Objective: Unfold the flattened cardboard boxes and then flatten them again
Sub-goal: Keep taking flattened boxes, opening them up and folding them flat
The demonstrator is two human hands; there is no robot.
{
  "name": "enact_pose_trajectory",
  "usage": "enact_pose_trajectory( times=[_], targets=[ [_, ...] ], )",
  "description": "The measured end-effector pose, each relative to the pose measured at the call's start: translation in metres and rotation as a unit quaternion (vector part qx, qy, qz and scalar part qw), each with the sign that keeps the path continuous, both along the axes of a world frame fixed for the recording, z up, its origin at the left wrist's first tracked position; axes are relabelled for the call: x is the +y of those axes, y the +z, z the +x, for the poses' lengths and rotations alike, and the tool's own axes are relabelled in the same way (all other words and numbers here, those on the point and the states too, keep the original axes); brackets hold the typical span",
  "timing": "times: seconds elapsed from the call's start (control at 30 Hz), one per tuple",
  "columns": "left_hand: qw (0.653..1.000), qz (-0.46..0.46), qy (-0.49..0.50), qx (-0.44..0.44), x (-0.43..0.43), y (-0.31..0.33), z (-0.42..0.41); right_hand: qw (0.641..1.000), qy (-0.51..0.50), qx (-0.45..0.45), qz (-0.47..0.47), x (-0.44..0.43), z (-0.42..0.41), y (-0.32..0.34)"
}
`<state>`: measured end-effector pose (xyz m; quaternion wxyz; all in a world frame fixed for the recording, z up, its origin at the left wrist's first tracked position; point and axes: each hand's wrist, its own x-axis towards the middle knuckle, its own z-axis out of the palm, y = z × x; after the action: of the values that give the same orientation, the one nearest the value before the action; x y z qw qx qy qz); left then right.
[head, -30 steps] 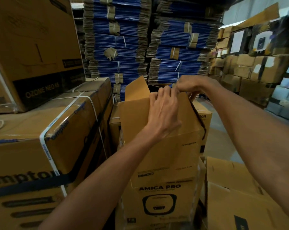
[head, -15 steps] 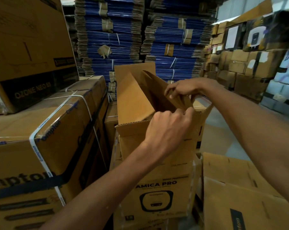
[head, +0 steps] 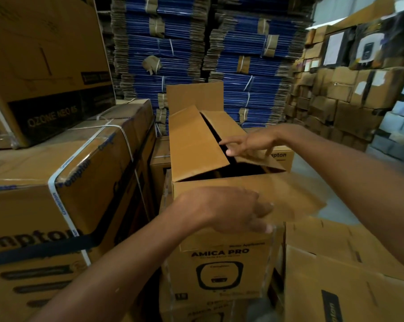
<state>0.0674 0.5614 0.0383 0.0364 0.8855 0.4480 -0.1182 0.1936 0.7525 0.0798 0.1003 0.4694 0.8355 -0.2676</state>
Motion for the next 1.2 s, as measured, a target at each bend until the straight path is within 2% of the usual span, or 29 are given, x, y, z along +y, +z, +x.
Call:
enact_pose_trajectory(
  times=[0.07,0.13,0.23,0.37,0.47,0.53,0.63,0.8,0.93,1.07,1.13,1.2],
  targets=[
    [1.0,0.015,-0.021,0.009,0.006,-0.016,-0.007,0.998,0.03,-0.06,0.024,0.002,0.0,-0.014],
    [0.992,0.092,-0.042,-0.07,0.018,-0.025,-0.019,0.993,0.039,-0.094,0.066,0.0,0.003,-0.032],
    [0.972,0.154,-0.001,-0.176,0.038,-0.035,-0.039,0.982,0.026,-0.096,0.16,-0.011,0.01,-0.061],
    [0.974,0.151,0.03,-0.169,0.046,-0.047,-0.048,0.962,-0.03,-0.002,0.273,-0.021,0.018,-0.083],
    [0.973,0.161,0.054,-0.153,0.047,-0.056,-0.044,0.915,-0.028,0.084,0.394,-0.031,0.021,-0.092],
    [0.965,0.182,0.077,-0.173,0.05,-0.057,-0.043,0.906,0.004,0.096,0.413,-0.038,0.023,-0.098],
    [0.941,0.228,0.115,-0.222,0.056,-0.048,-0.047,0.913,0.015,0.095,0.397,-0.041,0.027,-0.097],
    [0.884,0.332,0.252,-0.213,0.067,-0.012,-0.071,0.927,0.016,0.073,0.367,-0.04,0.029,-0.092],
    [0.859,0.282,0.396,-0.16,0.077,-0.001,-0.11,0.937,0.02,0.046,0.345,-0.043,0.028,-0.092],
    [0.837,0.115,0.511,-0.158,0.091,-0.026,-0.148,0.941,0.015,0.042,0.337,-0.043,0.027,-0.093],
    [0.831,0.031,0.509,-0.222,0.094,-0.048,-0.156,0.938,0.02,0.038,0.345,-0.045,0.026,-0.093],
    [0.799,-0.006,0.496,-0.339,0.09,-0.061,-0.152,0.937,0.025,0.042,0.346,-0.046,0.026,-0.093]
  ],
)
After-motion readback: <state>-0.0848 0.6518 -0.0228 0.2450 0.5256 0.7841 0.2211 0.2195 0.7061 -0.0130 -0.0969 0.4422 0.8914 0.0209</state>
